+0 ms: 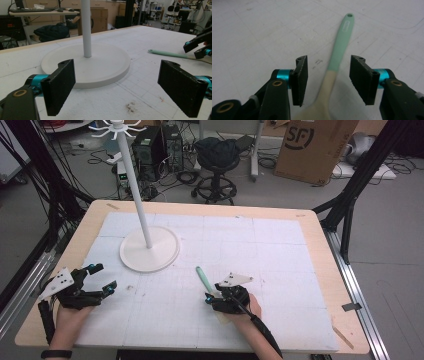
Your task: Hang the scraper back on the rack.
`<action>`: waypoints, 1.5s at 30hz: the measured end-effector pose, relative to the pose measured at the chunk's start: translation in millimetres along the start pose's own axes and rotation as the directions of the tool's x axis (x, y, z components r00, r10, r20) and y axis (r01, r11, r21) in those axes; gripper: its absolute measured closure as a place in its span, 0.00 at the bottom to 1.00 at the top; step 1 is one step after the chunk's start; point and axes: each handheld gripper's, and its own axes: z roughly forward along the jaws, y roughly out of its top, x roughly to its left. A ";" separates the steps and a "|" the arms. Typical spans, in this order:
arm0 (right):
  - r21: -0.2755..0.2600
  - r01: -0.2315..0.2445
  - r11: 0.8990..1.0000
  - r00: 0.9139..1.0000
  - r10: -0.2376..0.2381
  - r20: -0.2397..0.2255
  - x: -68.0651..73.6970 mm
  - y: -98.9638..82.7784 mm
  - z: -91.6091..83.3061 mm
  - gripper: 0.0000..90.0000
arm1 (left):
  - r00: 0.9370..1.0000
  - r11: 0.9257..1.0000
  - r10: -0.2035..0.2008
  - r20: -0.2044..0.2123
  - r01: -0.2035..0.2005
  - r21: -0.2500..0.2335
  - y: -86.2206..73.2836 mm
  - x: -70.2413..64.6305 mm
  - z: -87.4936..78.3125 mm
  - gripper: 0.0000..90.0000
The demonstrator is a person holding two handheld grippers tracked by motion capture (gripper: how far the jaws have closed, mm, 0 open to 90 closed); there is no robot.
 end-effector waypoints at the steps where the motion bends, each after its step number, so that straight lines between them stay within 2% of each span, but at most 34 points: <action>1: 0.013 -0.003 1.000 1.000 0.003 0.001 0.7 -0.5 0.6 0.60 | 1.000 1.000 0.000 0.000 0.000 0.000 0.0 0.0 0.0 0.17; 4: 0.027 0.003 1.000 1.000 -0.003 0.018 2.3 -0.5 1.5 0.63 | 1.000 1.000 0.000 -0.001 0.000 0.001 0.0 -0.1 0.1 0.17; 6: 0.034 0.033 0.999 0.999 -0.034 0.041 5.6 -0.3 2.9 0.70 | 1.000 1.000 -0.002 -0.004 0.002 0.001 0.0 -0.2 0.1 0.17; 11: 0.040 0.021 0.999 0.997 -0.024 0.071 11.8 0.4 4.3 0.86 | 1.000 1.000 0.001 -0.007 -0.001 0.004 0.0 -0.1 0.1 0.18; 13: 0.041 0.028 0.999 0.996 -0.031 0.080 13.5 0.5 4.5 0.87 | 1.000 1.000 0.003 -0.008 -0.003 0.005 0.1 -0.3 0.1 0.18; 19: 0.044 0.020 0.999 0.999 -0.022 0.048 10.0 1.3 4.2 0.90 | 1.000 1.000 0.006 -0.005 -0.006 0.005 0.1 -0.6 0.2 0.18; 31: 0.044 0.019 0.999 1.000 -0.018 -0.014 0.8 3.8 3.6 0.91 | 1.000 1.000 0.006 -0.004 -0.006 0.004 0.1 -0.6 0.3 0.18; 35: 0.013 -0.003 1.000 0.999 0.003 -0.032 -3.9 6.8 -1.3 0.91 | 1.000 1.000 0.006 -0.004 -0.006 0.005 0.1 -0.6 0.3 0.18; 39: -0.017 -0.049 0.999 0.996 0.048 -0.069 -12.1 11.6 -8.6 0.91 | 1.000 1.000 0.006 -0.003 -0.006 0.005 0.1 -0.6 0.2 0.18; 45: -0.080 -0.062 0.995 0.992 0.053 -0.115 -23.6 36.6 -29.5 0.91 | 1.000 1.000 0.006 -0.003 -0.006 0.004 0.1 -0.4 0.1 0.18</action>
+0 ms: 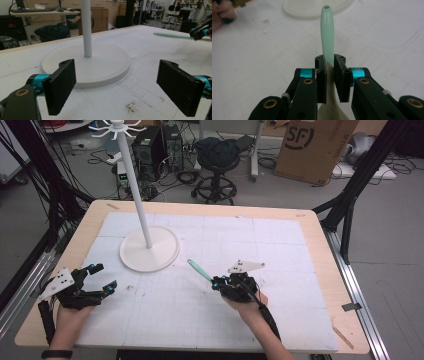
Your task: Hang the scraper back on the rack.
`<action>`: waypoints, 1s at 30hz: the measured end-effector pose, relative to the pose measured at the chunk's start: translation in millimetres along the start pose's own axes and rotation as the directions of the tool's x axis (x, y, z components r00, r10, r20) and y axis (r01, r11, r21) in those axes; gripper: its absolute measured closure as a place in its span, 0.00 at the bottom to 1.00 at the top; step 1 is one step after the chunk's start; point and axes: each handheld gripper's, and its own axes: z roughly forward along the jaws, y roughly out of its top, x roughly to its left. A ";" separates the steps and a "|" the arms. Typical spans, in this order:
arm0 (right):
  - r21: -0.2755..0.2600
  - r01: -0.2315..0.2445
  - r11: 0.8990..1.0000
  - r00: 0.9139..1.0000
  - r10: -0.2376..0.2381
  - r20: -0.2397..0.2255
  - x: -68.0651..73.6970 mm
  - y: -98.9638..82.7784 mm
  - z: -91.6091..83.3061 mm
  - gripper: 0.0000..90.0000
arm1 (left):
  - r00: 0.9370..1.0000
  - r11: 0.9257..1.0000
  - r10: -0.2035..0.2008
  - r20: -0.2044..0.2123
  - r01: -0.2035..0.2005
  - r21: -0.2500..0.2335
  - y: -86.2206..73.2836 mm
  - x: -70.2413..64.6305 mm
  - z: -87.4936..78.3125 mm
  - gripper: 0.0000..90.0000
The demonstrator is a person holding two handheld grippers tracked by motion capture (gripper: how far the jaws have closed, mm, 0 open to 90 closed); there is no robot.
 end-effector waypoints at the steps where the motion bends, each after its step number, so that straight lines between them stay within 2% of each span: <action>1: -0.012 0.002 1.000 1.000 -0.002 -0.012 -1.2 6.4 -3.5 0.91 | 1.000 1.000 -0.001 0.001 0.001 -0.001 0.0 0.0 0.0 0.18; 7: -0.052 0.040 0.998 0.997 -0.043 -0.068 -5.9 45.8 -19.7 0.91 | 1.000 1.000 -0.001 0.000 0.001 -0.001 0.0 0.2 -0.1 0.18; 12: -0.072 0.056 0.996 0.990 -0.064 -0.127 -11.8 85.0 -27.7 0.91 | 1.000 1.000 -0.001 0.002 0.001 -0.001 0.0 0.2 -0.2 0.18; 13: -0.072 0.056 0.996 0.990 -0.064 -0.127 -11.8 85.0 -27.7 0.91 | 1.000 1.000 -0.001 0.002 0.001 -0.002 0.0 0.2 -0.1 0.18; 14: -0.088 0.056 0.994 0.987 -0.069 -0.146 -12.7 101.0 -31.3 0.91 | 1.000 1.000 -0.004 0.001 0.004 -0.001 -0.1 0.3 -0.2 0.18; 16: -0.103 0.065 0.993 0.984 -0.081 -0.156 -12.5 117.5 -34.5 0.91 | 1.000 1.000 -0.006 0.002 0.006 -0.003 -0.1 0.5 -0.3 0.18; 17: -0.103 0.065 0.993 0.984 -0.081 -0.156 -12.5 117.5 -34.5 0.91 | 1.000 1.000 -0.006 0.002 0.006 -0.004 -0.1 0.4 -0.3 0.18; 18: -0.111 0.070 0.991 0.983 -0.087 -0.162 -12.3 125.7 -35.8 0.91 | 1.000 1.000 -0.006 0.002 0.006 -0.004 -0.1 0.4 -0.3 0.18; 19: -0.113 0.077 0.991 0.981 -0.095 -0.167 -11.4 133.9 -37.3 0.91 | 1.000 1.000 -0.005 0.002 0.005 -0.003 0.0 0.3 -0.3 0.18; 20: -0.124 0.089 0.988 0.979 -0.109 -0.173 -9.8 150.1 -40.2 0.91 | 1.000 1.000 -0.004 0.001 0.004 -0.003 -0.1 0.2 -0.3 0.18; 21: -0.124 0.089 0.988 0.979 -0.109 -0.173 -9.8 150.1 -40.2 0.91 | 1.000 1.000 -0.005 0.002 0.005 -0.003 0.0 0.2 -0.3 0.18; 22: -0.139 0.094 0.986 0.975 -0.120 -0.187 -8.5 166.1 -43.4 0.91 | 1.000 1.000 -0.006 0.002 0.006 -0.005 -0.1 0.3 -0.1 0.18; 26: -0.161 0.105 0.981 0.966 -0.139 -0.218 -6.0 196.7 -49.9 0.91 | 1.000 1.000 -0.006 0.003 0.006 -0.004 -0.1 0.3 -0.2 0.18; 27: -0.161 0.105 0.981 0.966 -0.139 -0.218 -6.0 196.7 -49.9 0.91 | 1.000 1.000 -0.005 0.003 0.005 -0.003 -0.1 0.5 -0.3 0.18; 28: -0.164 0.113 0.980 0.965 -0.148 -0.215 -3.3 211.1 -53.6 0.91 | 1.000 1.000 -0.005 0.003 0.005 -0.005 -0.1 0.4 -0.2 0.18; 30: -0.167 0.121 0.979 0.965 -0.156 -0.212 -1.8 218.1 -55.5 0.91 | 1.000 1.000 -0.005 0.004 0.005 -0.004 0.0 0.5 -0.3 0.18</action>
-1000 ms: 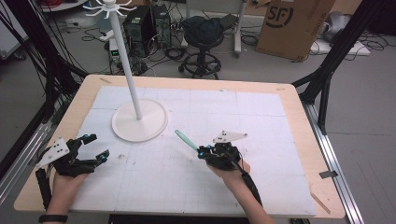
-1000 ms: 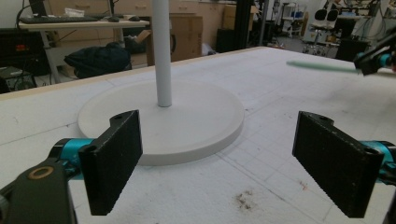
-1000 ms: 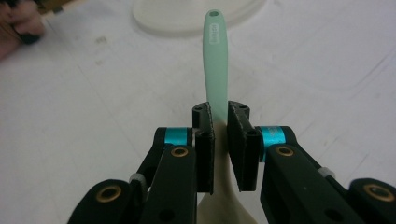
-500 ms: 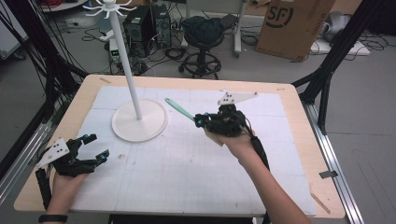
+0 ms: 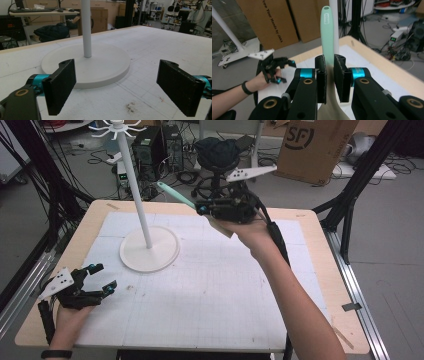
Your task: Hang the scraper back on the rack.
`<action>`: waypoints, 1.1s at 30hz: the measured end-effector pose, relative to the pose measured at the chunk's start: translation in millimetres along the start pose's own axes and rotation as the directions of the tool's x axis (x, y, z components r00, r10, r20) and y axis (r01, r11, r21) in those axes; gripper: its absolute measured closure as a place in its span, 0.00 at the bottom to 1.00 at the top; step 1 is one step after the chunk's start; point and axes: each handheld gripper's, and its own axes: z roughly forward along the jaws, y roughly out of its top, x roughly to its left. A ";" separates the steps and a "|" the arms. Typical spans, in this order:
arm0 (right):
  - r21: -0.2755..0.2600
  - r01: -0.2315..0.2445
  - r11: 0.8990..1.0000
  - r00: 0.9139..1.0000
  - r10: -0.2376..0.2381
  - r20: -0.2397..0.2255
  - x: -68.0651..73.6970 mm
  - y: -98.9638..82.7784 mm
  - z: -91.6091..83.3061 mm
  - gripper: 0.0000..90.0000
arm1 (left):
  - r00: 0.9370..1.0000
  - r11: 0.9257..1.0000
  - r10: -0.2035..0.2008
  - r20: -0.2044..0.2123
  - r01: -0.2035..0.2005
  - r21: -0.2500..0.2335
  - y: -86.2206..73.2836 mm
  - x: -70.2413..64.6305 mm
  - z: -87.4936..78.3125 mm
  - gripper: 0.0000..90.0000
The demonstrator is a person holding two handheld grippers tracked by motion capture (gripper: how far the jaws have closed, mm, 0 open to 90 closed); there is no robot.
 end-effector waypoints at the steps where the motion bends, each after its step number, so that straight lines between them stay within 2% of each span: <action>1: -0.011 0.012 1.000 1.000 -0.012 -0.001 1.2 13.7 -0.9 0.91 | 1.000 1.000 -0.001 0.000 0.001 0.000 0.0 0.0 0.0 0.18; 2: -0.011 0.012 1.000 1.000 -0.012 -0.001 1.2 13.7 -0.9 0.91 | 1.000 1.000 -0.001 0.000 0.001 0.000 0.0 0.0 -0.1 0.18; 4: -0.019 0.029 0.999 1.000 -0.028 0.010 4.0 32.3 -2.1 0.91 | 1.000 1.000 -0.002 0.000 0.002 0.000 0.0 -0.1 0.1 0.18; 6: -0.022 0.035 0.999 0.999 -0.034 0.012 4.5 37.8 -2.1 0.91 | 1.000 1.000 -0.002 0.000 0.002 -0.002 -0.1 -0.2 0.2 0.18; 8: -0.024 0.040 0.999 0.999 -0.040 0.022 6.7 52.7 -1.4 0.91 | 1.000 1.000 -0.002 -0.001 0.002 -0.004 -0.1 -0.3 0.4 0.18; 13: -0.042 0.060 0.997 0.998 -0.059 0.034 11.8 70.6 0.2 0.91 | 1.000 1.000 -0.003 -0.001 0.003 -0.003 -0.1 -0.3 0.3 0.18; 16: -0.042 0.063 0.997 0.997 -0.061 0.051 12.8 76.1 2.5 0.91 | 1.000 1.000 0.001 0.001 -0.001 -0.003 -0.1 -0.4 0.4 0.18; 20: -0.057 0.064 0.996 0.997 -0.061 0.044 14.5 80.3 5.1 0.91 | 1.000 1.000 0.002 0.002 -0.002 0.000 -0.1 -0.5 0.3 0.18; 33: -0.044 0.075 0.996 0.996 -0.073 0.057 17.7 86.8 8.7 0.90 | 1.000 1.000 0.004 0.002 -0.004 0.000 -0.1 -0.6 0.3 0.18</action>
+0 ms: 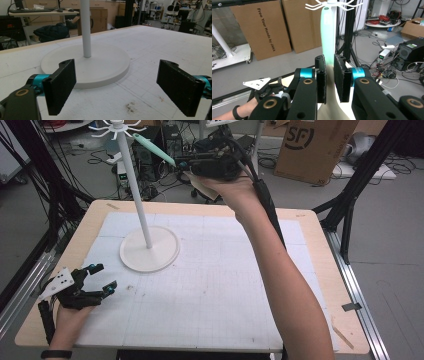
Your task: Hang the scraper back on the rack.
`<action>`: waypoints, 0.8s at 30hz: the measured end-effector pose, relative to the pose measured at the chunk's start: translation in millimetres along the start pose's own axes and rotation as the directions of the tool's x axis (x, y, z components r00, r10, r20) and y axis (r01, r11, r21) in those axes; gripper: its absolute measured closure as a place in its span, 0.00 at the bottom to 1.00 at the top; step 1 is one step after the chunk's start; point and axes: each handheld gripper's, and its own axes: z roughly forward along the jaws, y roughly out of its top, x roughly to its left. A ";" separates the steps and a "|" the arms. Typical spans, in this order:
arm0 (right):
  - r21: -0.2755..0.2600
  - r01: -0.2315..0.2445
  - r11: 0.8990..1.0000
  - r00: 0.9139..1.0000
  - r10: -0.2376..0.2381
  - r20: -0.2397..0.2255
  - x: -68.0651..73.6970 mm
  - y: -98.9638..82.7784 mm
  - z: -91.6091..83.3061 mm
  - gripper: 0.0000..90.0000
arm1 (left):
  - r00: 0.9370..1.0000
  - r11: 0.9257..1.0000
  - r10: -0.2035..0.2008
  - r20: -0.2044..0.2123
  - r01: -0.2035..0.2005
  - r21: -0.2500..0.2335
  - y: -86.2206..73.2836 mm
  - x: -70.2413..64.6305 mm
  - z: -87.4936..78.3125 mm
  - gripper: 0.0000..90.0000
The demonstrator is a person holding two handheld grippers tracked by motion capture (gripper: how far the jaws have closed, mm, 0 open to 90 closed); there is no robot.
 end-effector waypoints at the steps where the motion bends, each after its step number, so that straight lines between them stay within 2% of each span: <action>1: 0.001 0.006 1.000 1.000 -0.006 0.001 0.0 0.3 0.4 0.90 | 1.000 1.000 0.000 0.001 0.000 0.000 0.0 0.0 0.0 0.18; 16: 0.016 0.007 1.000 1.000 -0.007 0.027 -0.1 0.3 8.0 0.90 | 1.000 1.000 0.000 0.001 0.000 0.000 0.0 0.0 0.0 0.18; 24: 0.032 0.006 0.999 1.000 -0.007 0.023 -1.4 -1.5 15.8 0.90 | 1.000 1.000 0.000 0.001 0.000 -0.001 0.0 -0.1 0.1 0.18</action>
